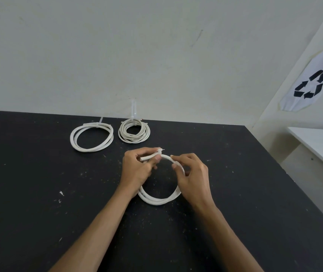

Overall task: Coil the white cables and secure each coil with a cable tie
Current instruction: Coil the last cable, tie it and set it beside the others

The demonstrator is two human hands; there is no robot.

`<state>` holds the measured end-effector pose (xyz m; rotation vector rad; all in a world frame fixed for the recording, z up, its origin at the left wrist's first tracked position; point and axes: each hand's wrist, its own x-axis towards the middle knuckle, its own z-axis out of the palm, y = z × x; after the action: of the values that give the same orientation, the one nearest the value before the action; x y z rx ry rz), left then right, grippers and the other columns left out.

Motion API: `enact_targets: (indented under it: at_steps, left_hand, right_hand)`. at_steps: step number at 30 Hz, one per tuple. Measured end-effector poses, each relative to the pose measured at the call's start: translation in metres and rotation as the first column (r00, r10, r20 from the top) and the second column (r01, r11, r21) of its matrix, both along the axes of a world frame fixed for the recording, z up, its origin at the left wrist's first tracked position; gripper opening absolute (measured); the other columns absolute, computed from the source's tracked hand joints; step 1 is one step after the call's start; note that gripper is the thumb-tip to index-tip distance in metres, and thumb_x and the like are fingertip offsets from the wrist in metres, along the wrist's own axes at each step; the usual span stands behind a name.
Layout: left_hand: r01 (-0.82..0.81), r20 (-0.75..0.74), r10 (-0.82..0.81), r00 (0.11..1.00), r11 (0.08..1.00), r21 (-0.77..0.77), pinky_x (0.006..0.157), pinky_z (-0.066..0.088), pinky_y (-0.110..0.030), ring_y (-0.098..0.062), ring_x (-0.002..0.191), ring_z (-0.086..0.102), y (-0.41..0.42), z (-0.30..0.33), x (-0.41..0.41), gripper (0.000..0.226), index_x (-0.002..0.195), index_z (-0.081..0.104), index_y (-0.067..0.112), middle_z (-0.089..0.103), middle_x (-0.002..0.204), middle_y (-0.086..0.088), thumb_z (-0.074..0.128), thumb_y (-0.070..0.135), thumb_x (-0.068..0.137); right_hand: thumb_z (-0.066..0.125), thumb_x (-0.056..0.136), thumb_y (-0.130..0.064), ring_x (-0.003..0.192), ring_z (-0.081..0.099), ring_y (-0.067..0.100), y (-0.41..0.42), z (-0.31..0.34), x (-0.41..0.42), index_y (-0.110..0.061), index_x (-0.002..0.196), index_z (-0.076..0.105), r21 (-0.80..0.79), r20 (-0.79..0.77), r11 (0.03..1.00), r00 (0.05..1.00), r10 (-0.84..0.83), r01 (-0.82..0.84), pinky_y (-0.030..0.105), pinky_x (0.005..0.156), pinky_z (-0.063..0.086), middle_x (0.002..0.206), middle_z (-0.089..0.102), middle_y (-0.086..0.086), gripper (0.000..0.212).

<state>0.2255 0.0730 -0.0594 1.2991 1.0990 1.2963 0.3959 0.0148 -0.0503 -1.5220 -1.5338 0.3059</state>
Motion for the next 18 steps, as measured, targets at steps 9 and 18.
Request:
enact_targets:
  at_steps: [9, 18]
  left_hand:
    - [0.022, 0.02, -0.023, 1.0, 0.999, 0.047, 0.05, 0.05, -0.028, -0.019, 0.069, 0.073, -0.004, -0.002, -0.001, 0.012, 0.103, 0.081, 0.012, 0.077, 0.077, -0.011, 0.077, 0.005, 0.095]
    - [0.062, 0.003, -0.062, 0.998, 0.997, 0.04, 0.052, 0.048, -0.032, -0.019, 0.064, 0.066, -0.003, -0.005, -0.002, 0.016, 0.107, 0.083, 0.014, 0.077, 0.077, -0.011, 0.075, 0.005, 0.096]
  right_hand:
    - [0.067, 0.099, -0.009, 0.072, 0.063, 0.013, 0.006, 0.0, -0.012, -0.025, 0.095, 0.072, -0.108, -0.231, 0.994, 0.972, -0.049, 0.025, 0.02, 0.06, 0.047, 0.091, 0.071, -0.003, 0.017]
    - [0.073, 0.101, -0.02, 0.077, 0.061, 0.01, 0.025, 0.004, -0.007, -0.021, 0.08, 0.063, -0.161, -0.204, 0.984, 0.978, 0.044, -0.078, 0.027, 0.073, 0.049, 0.082, 0.068, -0.004, 0.023]
